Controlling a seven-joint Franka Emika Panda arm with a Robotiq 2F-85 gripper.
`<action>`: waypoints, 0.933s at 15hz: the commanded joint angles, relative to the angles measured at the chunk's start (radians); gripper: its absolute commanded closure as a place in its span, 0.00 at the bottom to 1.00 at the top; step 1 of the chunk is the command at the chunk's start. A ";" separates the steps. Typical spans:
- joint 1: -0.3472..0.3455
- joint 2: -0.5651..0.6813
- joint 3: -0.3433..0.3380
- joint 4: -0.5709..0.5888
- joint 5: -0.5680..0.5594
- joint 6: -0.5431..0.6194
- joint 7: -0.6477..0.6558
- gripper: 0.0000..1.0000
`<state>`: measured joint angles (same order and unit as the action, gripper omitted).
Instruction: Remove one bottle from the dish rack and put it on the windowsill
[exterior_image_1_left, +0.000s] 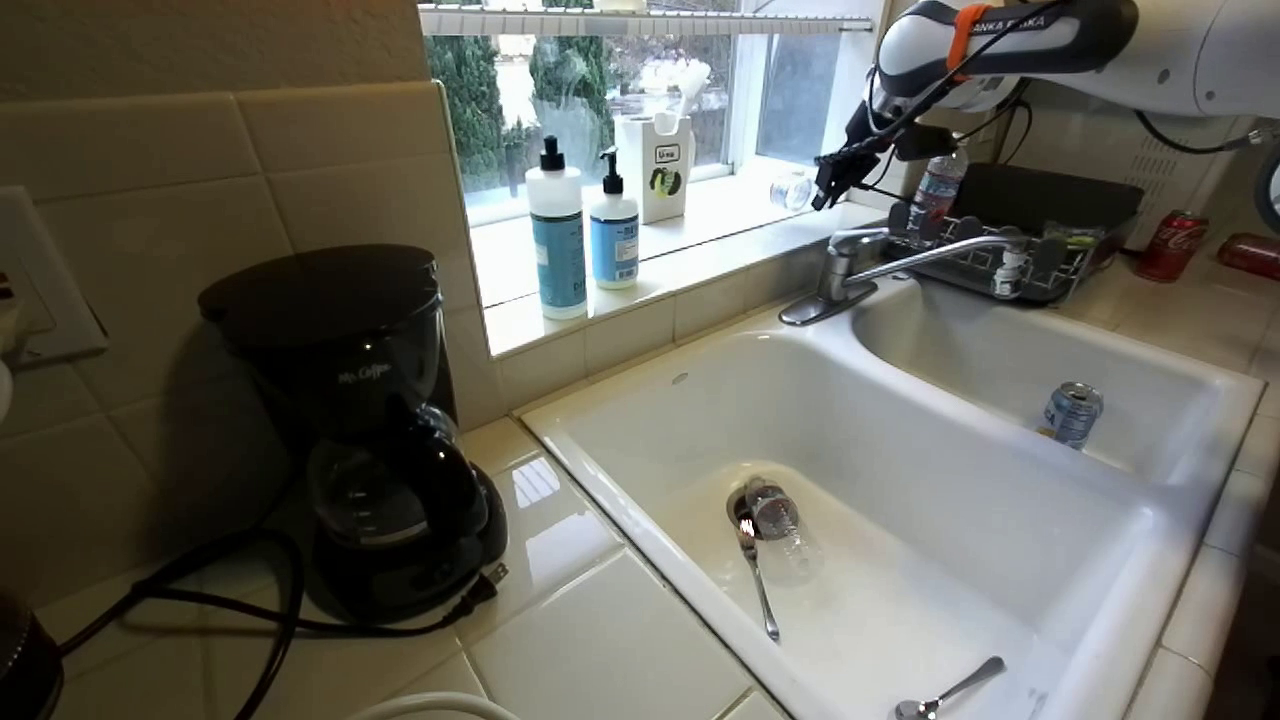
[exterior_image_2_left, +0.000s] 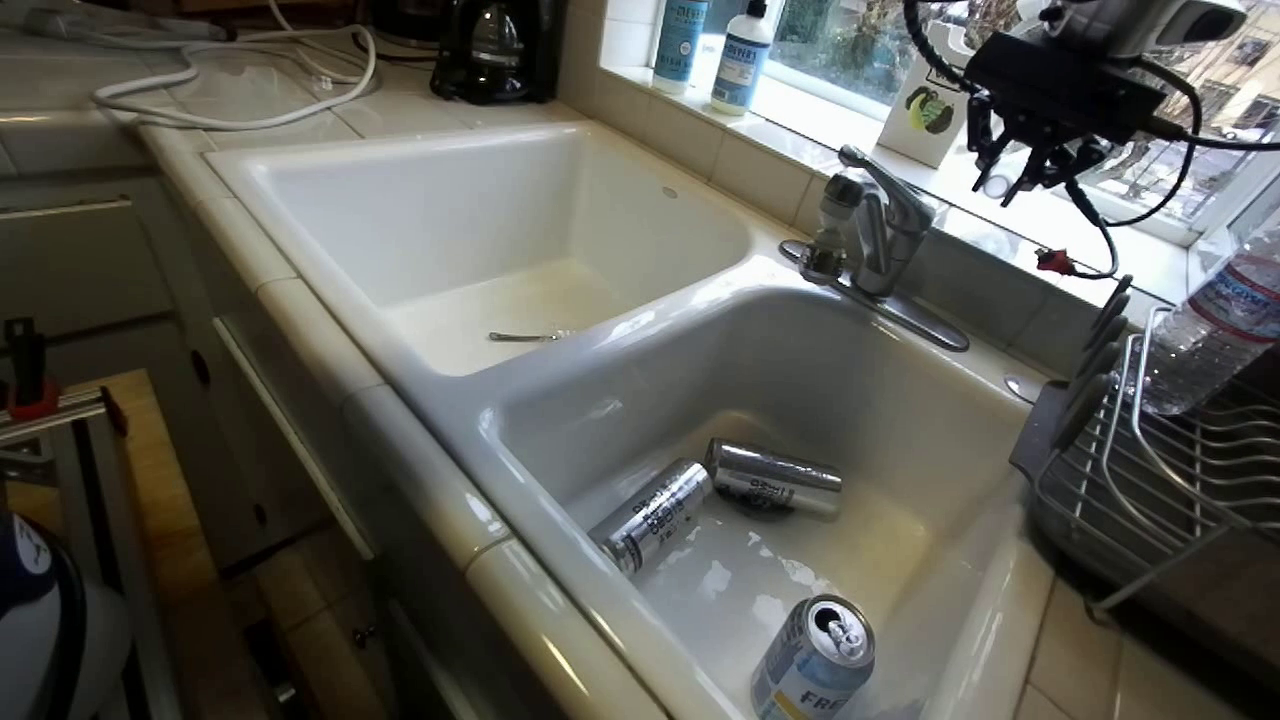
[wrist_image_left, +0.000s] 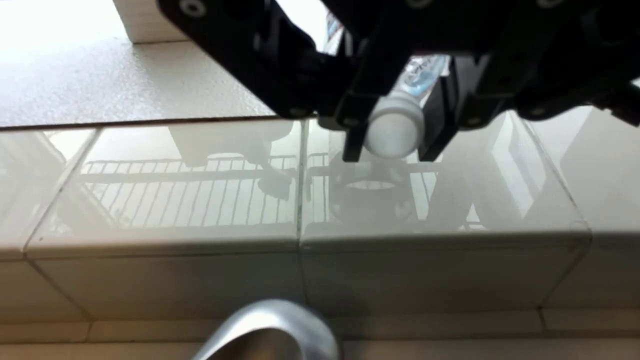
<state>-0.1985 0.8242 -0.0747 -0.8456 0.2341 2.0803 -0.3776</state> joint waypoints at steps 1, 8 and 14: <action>0.017 0.034 -0.011 0.024 -0.028 0.027 -0.016 0.92; 0.027 0.023 -0.013 -0.015 -0.049 0.044 -0.061 0.92; 0.045 -0.001 -0.014 -0.047 -0.065 0.045 -0.066 0.92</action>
<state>-0.1718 0.8533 -0.0767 -0.8456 0.1906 2.1145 -0.4436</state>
